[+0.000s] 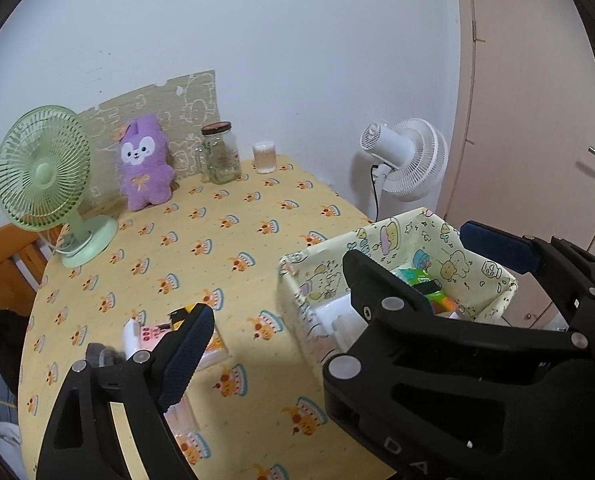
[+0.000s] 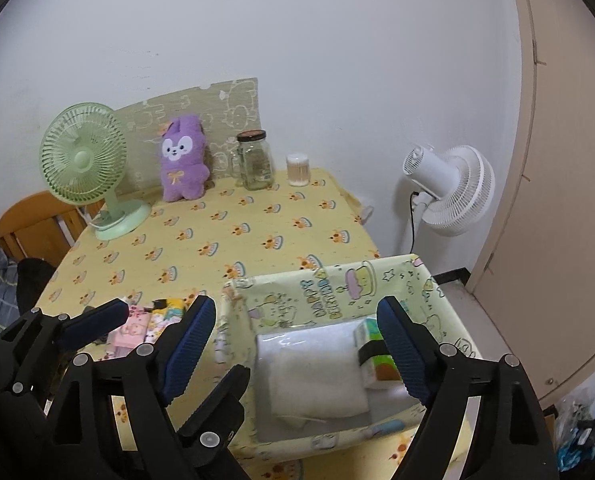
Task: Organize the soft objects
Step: 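Withdraw both tools from the box back toward the remaining items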
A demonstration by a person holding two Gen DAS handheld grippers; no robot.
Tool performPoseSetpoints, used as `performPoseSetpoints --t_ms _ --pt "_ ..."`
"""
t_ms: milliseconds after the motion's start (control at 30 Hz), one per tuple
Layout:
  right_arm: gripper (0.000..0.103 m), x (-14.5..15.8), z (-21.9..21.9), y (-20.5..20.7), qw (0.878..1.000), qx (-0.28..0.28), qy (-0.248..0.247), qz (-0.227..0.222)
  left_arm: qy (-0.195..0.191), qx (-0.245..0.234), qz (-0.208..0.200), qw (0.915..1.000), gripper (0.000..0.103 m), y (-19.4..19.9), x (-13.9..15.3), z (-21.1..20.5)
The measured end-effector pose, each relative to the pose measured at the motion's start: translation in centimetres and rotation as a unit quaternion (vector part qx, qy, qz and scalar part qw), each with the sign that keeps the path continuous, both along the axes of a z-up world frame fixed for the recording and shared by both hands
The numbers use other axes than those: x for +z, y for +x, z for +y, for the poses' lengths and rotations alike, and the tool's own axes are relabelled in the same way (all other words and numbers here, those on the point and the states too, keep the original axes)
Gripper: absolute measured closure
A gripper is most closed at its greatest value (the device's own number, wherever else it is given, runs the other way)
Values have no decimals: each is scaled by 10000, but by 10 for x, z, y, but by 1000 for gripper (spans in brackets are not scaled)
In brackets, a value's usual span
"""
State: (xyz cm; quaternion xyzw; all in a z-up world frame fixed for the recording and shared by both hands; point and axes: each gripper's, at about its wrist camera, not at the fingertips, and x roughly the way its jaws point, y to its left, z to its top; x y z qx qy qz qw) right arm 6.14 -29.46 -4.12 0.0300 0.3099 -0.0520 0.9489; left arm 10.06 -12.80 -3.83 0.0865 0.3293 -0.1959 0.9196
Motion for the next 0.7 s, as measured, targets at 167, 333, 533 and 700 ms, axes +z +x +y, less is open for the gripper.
performPoseSetpoints --t_ms 167,333,533,700 --pt "17 4 19 -5 10000 56 -35 -57 -77 165 -113 9998 12 -7 4 19" --pt "16 6 35 -8 9998 167 90 -94 -153 340 -212 9991 11 -12 6 39" --pt "16 6 60 -9 9994 311 74 -123 -215 526 -250 9981 11 -15 5 62" --pt "16 4 79 -7 9990 433 76 -82 -281 718 -266 9967 10 -14 2 80"
